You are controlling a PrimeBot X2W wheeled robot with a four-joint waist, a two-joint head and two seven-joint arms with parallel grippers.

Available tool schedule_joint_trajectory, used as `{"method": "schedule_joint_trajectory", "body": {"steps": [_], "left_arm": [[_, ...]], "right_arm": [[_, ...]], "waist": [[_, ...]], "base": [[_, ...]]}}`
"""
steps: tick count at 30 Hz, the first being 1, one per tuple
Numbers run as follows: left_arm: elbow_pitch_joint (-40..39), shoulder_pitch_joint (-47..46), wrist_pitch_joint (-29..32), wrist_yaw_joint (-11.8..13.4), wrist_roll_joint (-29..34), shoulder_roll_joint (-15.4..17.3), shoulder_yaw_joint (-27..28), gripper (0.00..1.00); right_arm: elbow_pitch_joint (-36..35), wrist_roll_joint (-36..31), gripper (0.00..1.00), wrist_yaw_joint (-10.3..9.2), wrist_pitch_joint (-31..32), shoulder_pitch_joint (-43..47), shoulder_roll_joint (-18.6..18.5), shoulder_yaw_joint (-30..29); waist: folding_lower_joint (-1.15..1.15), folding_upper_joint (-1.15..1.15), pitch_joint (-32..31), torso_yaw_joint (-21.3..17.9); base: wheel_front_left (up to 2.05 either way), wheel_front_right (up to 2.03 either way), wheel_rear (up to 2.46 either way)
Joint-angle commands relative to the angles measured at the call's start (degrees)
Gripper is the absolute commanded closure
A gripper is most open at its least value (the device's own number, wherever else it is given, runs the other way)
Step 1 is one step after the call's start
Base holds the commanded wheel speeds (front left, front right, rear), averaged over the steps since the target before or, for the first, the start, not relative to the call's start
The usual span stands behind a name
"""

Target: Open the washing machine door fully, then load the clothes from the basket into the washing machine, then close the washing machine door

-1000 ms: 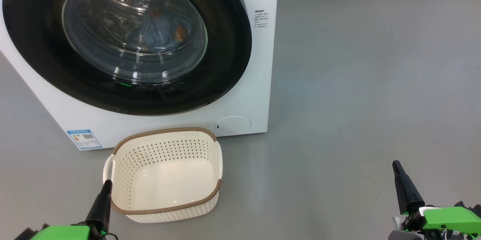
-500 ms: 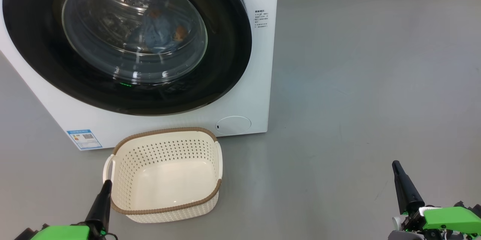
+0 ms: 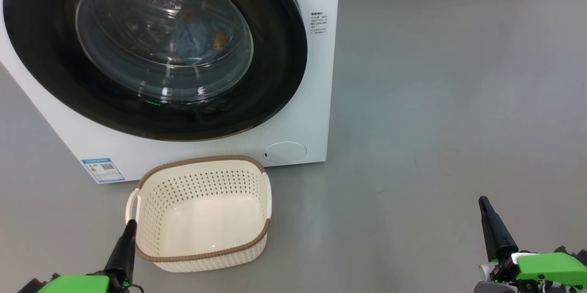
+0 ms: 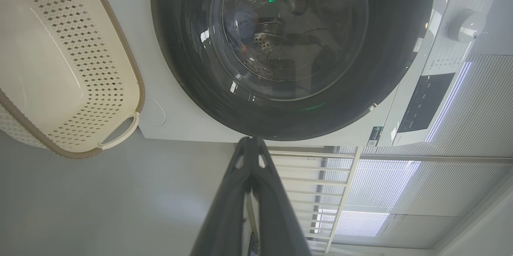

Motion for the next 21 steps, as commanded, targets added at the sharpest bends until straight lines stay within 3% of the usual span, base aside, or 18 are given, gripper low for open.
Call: {"method": "schedule_joint_trajectory", "body": {"steps": [1,21], "left_arm": [[-1.0,-2.4,0.5,-0.2,0.1,0.7,1.9,1.00],[-1.0,-2.4,0.6,-0.2,0.2,0.6,2.1,1.00]], "right_arm": [[-1.4,-0.3,1.00,-0.06,0.4,-2.3,-0.2,0.9],[-1.4,-0.5,1.00,-0.06,0.6,-2.3,0.0,0.7]], "waist": [[0.00,0.00,0.0,0.0],[0.00,0.00,0.0,0.0]], "base": [[0.00,0.00,0.00],[0.00,0.00,0.00]]}}
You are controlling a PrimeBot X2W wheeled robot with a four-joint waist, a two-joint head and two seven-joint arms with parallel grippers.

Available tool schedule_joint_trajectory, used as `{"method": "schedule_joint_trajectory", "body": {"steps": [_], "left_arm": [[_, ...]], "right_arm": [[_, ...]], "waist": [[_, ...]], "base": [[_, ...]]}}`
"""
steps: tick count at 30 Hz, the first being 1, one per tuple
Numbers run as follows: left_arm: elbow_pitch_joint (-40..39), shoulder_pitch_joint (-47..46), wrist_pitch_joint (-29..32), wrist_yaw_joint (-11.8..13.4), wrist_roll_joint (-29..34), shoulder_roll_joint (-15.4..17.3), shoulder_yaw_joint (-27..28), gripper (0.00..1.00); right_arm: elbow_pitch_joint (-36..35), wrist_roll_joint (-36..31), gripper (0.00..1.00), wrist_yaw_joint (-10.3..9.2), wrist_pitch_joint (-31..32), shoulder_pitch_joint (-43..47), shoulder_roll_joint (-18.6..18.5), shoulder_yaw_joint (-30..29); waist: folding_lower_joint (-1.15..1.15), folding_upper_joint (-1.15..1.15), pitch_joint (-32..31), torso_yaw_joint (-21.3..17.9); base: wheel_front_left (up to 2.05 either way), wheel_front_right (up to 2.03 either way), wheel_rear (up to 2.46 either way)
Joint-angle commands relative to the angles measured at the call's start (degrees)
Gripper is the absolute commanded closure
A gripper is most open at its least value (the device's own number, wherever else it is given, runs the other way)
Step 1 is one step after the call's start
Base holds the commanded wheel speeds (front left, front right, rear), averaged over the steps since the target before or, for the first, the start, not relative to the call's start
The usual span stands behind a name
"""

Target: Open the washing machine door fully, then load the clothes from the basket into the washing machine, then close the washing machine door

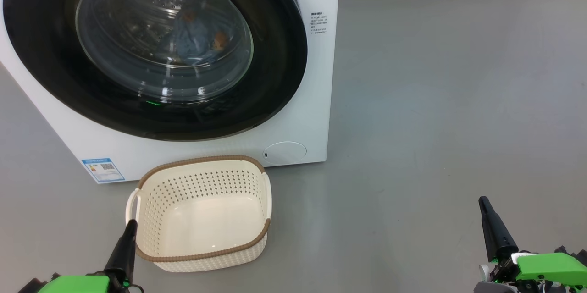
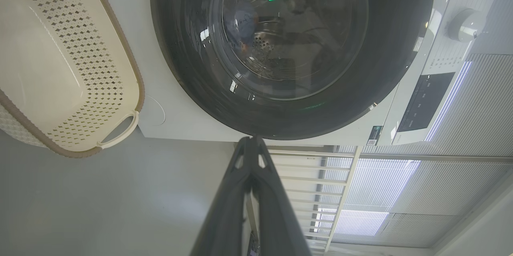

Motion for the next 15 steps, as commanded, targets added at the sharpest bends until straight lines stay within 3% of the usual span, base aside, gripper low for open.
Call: {"method": "schedule_joint_trajectory", "body": {"steps": [1,15], "left_arm": [[-1.0,-2.4,0.2,-0.2,0.3,0.6,2.0,1.00],[-1.0,-2.4,0.2,-0.2,0.3,0.6,2.0,1.00]], "right_arm": [[-1.4,-0.3,1.00,-0.06,0.5,-2.3,-0.1,0.9],[-1.4,-0.4,1.00,-0.06,0.6,-2.3,-0.1,0.8]], "waist": [[0.00,0.00,0.0,0.0],[0.00,0.00,0.0,0.0]], "base": [[0.00,0.00,0.00],[0.00,0.00,0.00]]}}
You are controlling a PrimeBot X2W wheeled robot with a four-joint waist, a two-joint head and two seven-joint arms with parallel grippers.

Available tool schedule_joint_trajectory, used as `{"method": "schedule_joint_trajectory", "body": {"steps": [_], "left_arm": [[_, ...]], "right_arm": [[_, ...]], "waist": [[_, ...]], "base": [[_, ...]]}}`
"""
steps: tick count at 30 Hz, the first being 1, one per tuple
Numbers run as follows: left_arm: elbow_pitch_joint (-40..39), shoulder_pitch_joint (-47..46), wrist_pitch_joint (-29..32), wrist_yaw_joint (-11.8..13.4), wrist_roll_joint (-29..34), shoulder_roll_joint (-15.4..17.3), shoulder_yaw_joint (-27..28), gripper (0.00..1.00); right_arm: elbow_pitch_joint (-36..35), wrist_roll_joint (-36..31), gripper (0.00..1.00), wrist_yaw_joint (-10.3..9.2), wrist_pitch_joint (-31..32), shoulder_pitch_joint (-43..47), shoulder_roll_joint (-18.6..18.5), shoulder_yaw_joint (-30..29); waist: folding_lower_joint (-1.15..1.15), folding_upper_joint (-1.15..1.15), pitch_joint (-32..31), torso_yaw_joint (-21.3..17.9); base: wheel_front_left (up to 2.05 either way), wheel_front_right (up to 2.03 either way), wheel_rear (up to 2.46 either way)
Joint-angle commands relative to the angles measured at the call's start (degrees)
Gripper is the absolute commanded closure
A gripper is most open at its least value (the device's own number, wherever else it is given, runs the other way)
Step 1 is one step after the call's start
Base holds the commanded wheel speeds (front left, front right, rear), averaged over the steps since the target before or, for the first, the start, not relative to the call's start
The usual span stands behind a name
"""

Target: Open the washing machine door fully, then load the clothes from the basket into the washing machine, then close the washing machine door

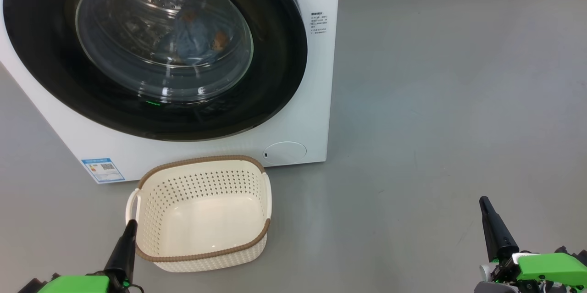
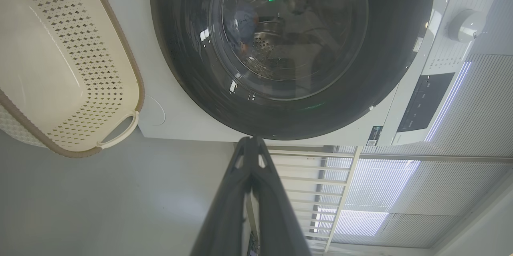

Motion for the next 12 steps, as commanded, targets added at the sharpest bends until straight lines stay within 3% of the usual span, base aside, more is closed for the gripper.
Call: {"method": "schedule_joint_trajectory", "body": {"steps": [1,12], "left_arm": [[-1.0,-2.4,0.2,-0.2,0.3,0.6,2.0,1.00],[-1.0,-2.4,0.3,-0.2,0.4,0.6,2.0,1.00]], "right_arm": [[-1.4,-0.4,1.00,-0.06,0.3,-2.3,-0.1,1.1],[-1.4,-0.5,1.00,-0.06,0.4,-2.3,-0.1,1.0]], "waist": [[0.00,0.00,0.0,0.0],[0.00,0.00,0.0,0.0]], "base": [[0.00,0.00,0.00],[0.00,0.00,0.00]]}}
